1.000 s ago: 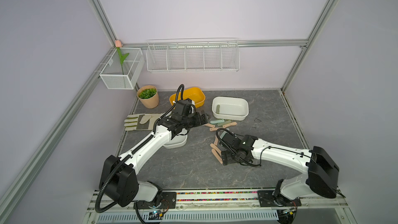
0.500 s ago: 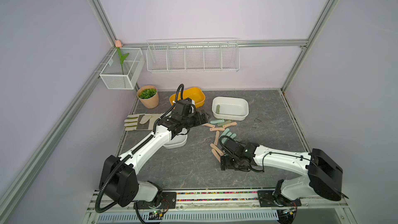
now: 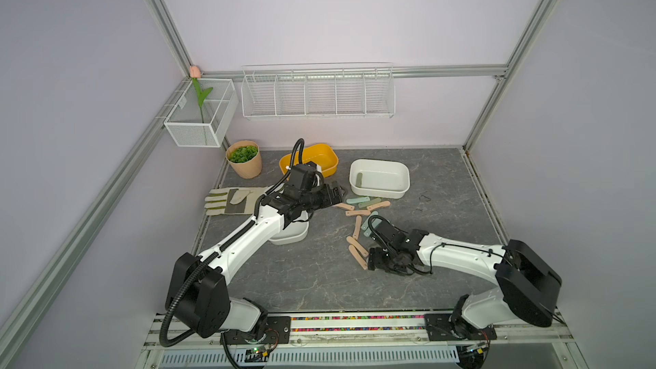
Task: Place the fruit knives into the storage box by color
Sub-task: Pick up the fruit knife from the center of the board.
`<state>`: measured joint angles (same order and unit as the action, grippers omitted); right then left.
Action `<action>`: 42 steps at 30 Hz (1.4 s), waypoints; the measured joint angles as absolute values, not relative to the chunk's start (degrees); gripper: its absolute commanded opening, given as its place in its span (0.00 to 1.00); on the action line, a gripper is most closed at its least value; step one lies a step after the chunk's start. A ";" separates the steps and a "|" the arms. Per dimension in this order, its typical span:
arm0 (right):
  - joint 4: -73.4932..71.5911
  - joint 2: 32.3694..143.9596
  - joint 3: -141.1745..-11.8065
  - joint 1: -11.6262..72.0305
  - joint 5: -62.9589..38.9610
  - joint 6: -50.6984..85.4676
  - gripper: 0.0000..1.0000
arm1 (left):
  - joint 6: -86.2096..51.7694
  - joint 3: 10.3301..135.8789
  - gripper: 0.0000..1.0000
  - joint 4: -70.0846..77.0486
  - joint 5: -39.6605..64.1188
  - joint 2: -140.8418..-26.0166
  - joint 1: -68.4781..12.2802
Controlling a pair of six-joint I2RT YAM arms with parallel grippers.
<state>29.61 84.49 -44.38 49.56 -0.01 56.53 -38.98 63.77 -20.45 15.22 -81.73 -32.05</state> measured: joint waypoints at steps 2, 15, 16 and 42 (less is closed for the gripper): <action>29.10 84.49 -44.40 47.88 -0.01 55.99 0.80 | -39.00 63.79 0.99 -20.36 15.22 -82.26 -32.05; 30.30 85.71 -45.43 45.08 1.93 52.25 0.71 | -39.00 63.79 0.99 -19.92 15.22 -82.96 -32.05; 30.98 85.71 -45.45 45.34 2.61 52.16 0.71 | -39.00 63.79 0.99 -19.88 15.22 -82.96 -32.05; 38.20 86.67 -45.34 46.02 11.14 51.46 0.54 | -39.48 63.79 0.99 -18.26 15.27 -82.96 -32.05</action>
